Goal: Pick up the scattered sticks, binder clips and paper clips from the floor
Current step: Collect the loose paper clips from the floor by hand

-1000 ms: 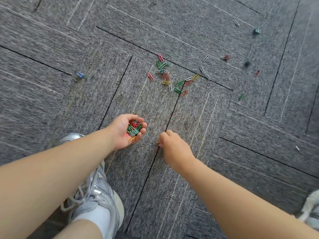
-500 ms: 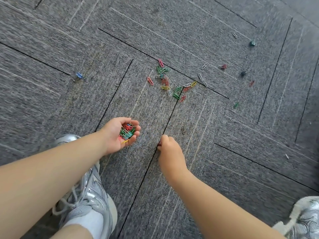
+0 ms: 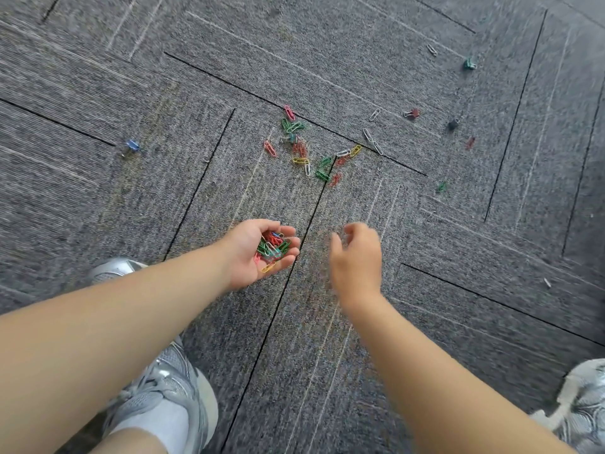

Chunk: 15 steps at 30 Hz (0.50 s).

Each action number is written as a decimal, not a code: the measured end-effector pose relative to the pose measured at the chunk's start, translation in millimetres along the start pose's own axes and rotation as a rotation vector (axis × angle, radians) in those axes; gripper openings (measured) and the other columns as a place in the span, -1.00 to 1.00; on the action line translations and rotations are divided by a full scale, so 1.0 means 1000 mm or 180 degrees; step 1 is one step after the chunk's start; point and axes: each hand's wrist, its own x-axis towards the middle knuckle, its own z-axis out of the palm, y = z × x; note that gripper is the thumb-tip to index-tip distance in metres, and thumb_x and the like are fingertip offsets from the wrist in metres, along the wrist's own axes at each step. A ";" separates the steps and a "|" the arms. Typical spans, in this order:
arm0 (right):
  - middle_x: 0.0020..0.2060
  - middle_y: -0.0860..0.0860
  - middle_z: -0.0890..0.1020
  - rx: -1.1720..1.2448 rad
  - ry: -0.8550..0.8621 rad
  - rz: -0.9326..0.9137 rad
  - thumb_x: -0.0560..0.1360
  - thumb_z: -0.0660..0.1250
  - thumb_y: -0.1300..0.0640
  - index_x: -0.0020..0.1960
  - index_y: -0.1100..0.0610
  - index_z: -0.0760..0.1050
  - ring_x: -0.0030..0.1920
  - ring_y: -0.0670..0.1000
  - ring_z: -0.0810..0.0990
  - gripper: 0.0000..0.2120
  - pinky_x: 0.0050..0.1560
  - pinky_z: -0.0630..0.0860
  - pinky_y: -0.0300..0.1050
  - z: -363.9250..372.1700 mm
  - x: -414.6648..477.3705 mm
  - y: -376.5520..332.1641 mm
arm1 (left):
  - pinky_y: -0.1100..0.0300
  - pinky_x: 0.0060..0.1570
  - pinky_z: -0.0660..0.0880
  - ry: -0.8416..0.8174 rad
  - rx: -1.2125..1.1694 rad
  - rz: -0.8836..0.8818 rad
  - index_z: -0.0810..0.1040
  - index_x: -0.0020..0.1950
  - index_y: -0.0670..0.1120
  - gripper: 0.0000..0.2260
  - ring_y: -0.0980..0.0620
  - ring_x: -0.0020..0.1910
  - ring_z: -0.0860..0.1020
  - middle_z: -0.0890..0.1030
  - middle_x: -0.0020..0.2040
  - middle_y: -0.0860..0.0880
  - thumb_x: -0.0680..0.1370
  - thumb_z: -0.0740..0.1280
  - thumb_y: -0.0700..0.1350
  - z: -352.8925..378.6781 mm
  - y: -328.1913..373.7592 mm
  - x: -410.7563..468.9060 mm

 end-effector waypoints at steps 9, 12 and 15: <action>-0.04 0.07 0.54 -0.0944 -0.0495 0.0149 0.58 0.20 0.24 0.04 0.16 0.37 -0.07 0.09 0.52 -0.95 -0.19 0.45 -0.03 -0.002 0.022 -0.005 | 0.19 -0.31 0.59 0.0061 -0.0153 -0.0064 0.59 -0.10 -0.18 -0.74 -0.05 -0.33 0.61 0.64 -0.25 -0.15 0.62 0.16 -0.11 0.016 0.005 0.003; 0.03 0.08 0.49 -0.0903 -0.0398 -0.0155 0.57 0.25 0.17 0.11 0.16 0.36 -0.01 0.09 0.48 -0.85 -0.15 0.41 -0.06 -0.004 0.019 -0.007 | 0.20 -0.30 0.59 0.0088 -0.0154 -0.0008 0.59 -0.10 -0.18 -0.74 -0.05 -0.30 0.60 0.63 -0.24 -0.14 0.62 0.15 -0.12 0.020 0.007 0.004; 0.10 0.12 0.45 -0.1024 -0.0591 -0.0311 0.55 0.26 0.25 0.13 0.21 0.38 0.09 0.13 0.45 -0.83 -0.07 0.43 -0.01 -0.003 0.020 0.003 | 0.21 -0.30 0.59 0.0060 -0.0111 -0.0002 0.59 -0.08 -0.19 -0.74 -0.05 -0.27 0.60 0.64 -0.24 -0.14 0.62 0.15 -0.12 0.023 0.005 0.005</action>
